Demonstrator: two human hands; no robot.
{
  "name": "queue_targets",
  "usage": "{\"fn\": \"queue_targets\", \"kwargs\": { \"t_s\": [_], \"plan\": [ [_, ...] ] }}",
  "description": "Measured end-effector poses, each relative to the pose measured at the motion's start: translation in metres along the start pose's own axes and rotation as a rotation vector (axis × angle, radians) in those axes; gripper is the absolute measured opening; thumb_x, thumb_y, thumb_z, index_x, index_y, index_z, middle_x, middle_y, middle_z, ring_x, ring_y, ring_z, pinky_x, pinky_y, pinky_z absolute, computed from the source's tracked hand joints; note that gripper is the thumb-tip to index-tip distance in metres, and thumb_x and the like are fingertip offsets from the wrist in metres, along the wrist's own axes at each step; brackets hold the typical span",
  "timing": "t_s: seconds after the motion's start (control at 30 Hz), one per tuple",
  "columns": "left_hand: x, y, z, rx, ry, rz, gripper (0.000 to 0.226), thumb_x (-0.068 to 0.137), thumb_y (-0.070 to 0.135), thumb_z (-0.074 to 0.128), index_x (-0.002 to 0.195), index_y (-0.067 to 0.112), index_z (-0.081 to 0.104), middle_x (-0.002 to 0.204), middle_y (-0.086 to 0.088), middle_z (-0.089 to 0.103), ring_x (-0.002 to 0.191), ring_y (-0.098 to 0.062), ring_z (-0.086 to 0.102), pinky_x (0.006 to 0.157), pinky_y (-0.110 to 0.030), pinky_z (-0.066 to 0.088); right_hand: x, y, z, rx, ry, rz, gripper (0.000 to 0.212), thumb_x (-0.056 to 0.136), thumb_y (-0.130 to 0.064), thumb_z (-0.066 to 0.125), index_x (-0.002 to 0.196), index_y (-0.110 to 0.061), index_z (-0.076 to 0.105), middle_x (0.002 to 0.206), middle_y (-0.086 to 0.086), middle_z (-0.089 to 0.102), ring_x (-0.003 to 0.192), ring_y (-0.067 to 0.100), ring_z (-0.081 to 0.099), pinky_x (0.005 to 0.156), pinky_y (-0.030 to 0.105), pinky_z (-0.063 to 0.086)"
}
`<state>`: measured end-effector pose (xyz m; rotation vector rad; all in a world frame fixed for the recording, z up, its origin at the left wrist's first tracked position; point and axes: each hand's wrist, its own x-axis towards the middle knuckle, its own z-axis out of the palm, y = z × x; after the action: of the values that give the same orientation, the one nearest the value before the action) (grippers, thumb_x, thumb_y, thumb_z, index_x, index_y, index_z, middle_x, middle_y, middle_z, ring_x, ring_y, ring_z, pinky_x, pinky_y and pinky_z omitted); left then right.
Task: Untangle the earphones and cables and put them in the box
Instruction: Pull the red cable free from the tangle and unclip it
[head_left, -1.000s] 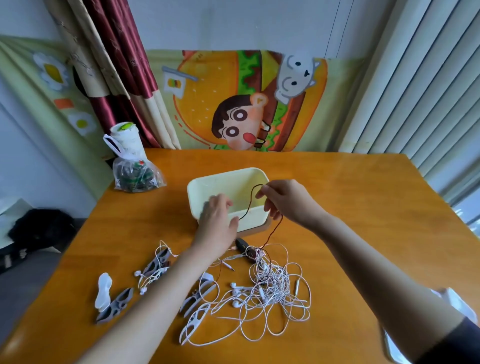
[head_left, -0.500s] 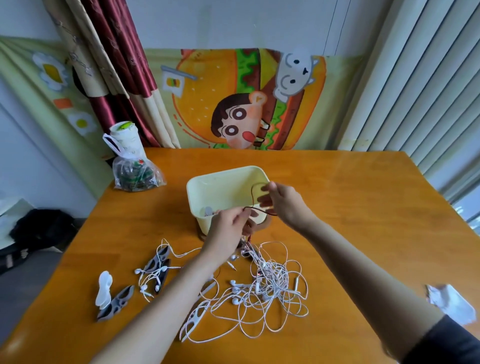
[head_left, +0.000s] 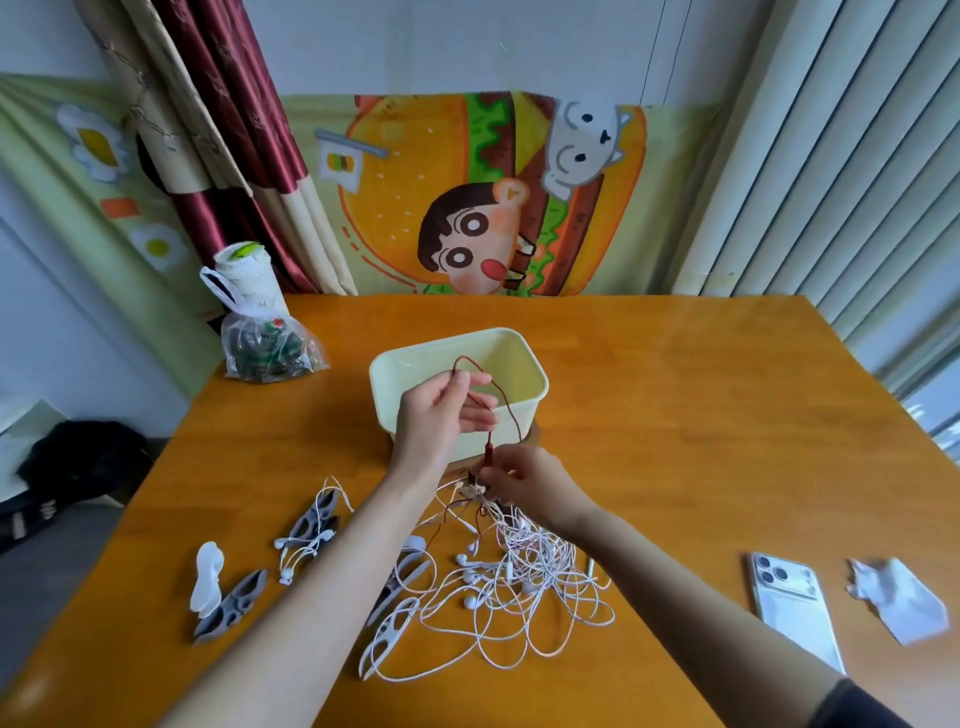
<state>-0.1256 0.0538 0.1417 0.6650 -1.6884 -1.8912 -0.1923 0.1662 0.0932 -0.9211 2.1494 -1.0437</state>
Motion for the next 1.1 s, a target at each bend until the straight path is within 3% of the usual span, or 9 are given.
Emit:
{"fn": "queue_targets", "kwargs": {
  "t_s": [0.17,0.27,0.4,0.5,0.6,0.73,0.8,0.93,1.1],
  "plan": [
    [0.006,-0.004,-0.008,0.158,-0.051,0.06,0.026,0.103,0.018,0.035,0.1,0.018,0.06,0.102,-0.005,0.064,0.079,-0.014,0.065,0.073,-0.022,0.054,0.005,-0.007,-0.007,0.005,0.078,-0.037,0.018,0.094,-0.014,0.054,0.084,-0.006,0.067,0.082,0.006,0.07,0.07,0.013,0.063,0.071,0.025,0.052],
    [0.002,-0.022,-0.011,0.306,-0.225,-0.071,0.025,0.103,0.024,0.036,0.121,0.023,0.053,0.119,0.001,0.06,0.1,-0.017,0.061,0.087,-0.027,0.049,0.009,-0.017,-0.018,0.041,0.158,-0.091,0.018,0.093,-0.015,0.057,0.077,-0.01,0.065,0.075,0.004,0.069,0.064,0.012,0.064,0.07,0.024,0.055],
    [-0.008,-0.048,-0.01,0.337,-0.422,-0.069,0.015,0.095,0.015,0.055,0.099,0.027,0.062,0.102,0.011,0.07,0.105,-0.01,0.063,0.095,-0.026,0.046,0.013,-0.03,-0.035,0.031,0.258,-0.143,0.019,0.091,-0.012,0.058,0.078,0.0,0.066,0.07,0.007,0.069,0.057,0.01,0.063,0.063,0.022,0.053],
    [-0.007,-0.058,-0.013,0.475,-0.353,-0.026,0.017,0.093,0.012,0.059,0.092,0.028,0.065,0.1,0.004,0.07,0.1,-0.008,0.063,0.095,-0.03,0.047,0.015,-0.034,-0.043,0.059,0.292,-0.164,0.018,0.09,-0.009,0.058,0.078,0.002,0.065,0.069,0.005,0.068,0.055,0.008,0.06,0.062,0.023,0.055],
    [-0.007,-0.057,-0.015,0.5,-0.281,0.034,0.019,0.09,0.005,0.06,0.095,0.023,0.065,0.093,0.012,0.067,0.09,0.007,0.06,0.094,-0.026,0.046,0.018,-0.033,-0.047,0.105,0.341,-0.153,0.016,0.092,-0.01,0.056,0.079,-0.004,0.064,0.068,0.001,0.067,0.054,0.006,0.061,0.059,0.02,0.055],
    [-0.006,-0.058,-0.019,0.512,-0.215,0.046,0.018,0.088,0.011,0.066,0.089,0.029,0.064,0.08,0.016,0.068,0.078,0.004,0.063,0.102,-0.042,0.044,0.02,-0.031,-0.045,0.203,0.348,-0.08,0.016,0.097,-0.011,0.048,0.084,-0.006,0.057,0.069,0.002,0.066,0.06,0.017,0.064,0.062,0.03,0.057],
    [-0.006,-0.058,-0.02,0.489,-0.203,0.03,0.018,0.086,0.011,0.068,0.087,0.029,0.064,0.083,0.009,0.071,0.078,-0.006,0.067,0.098,-0.046,0.048,0.017,-0.031,-0.042,0.262,0.303,-0.024,0.016,0.099,-0.013,0.043,0.085,-0.009,0.051,0.071,0.006,0.066,0.059,0.019,0.065,0.06,0.032,0.057],
    [-0.008,-0.055,-0.018,0.418,-0.206,-0.024,0.014,0.086,0.006,0.067,0.09,0.019,0.064,0.085,-0.001,0.072,0.076,-0.023,0.069,0.075,-0.037,0.059,0.01,-0.024,-0.032,0.298,0.128,0.032,0.018,0.099,-0.023,0.044,0.102,-0.006,0.049,0.086,0.008,0.067,0.071,0.02,0.067,0.06,0.025,0.056],
    [-0.01,-0.056,-0.017,0.388,-0.205,-0.04,0.016,0.085,0.003,0.067,0.085,0.019,0.064,0.079,-0.003,0.07,0.066,-0.016,0.067,0.068,-0.031,0.056,0.007,-0.013,-0.025,-0.008,0.12,-0.052,0.017,0.091,-0.019,0.058,0.092,-0.005,0.067,0.088,0.013,0.07,0.082,0.028,0.067,0.079,0.044,0.055]
  ]
}}
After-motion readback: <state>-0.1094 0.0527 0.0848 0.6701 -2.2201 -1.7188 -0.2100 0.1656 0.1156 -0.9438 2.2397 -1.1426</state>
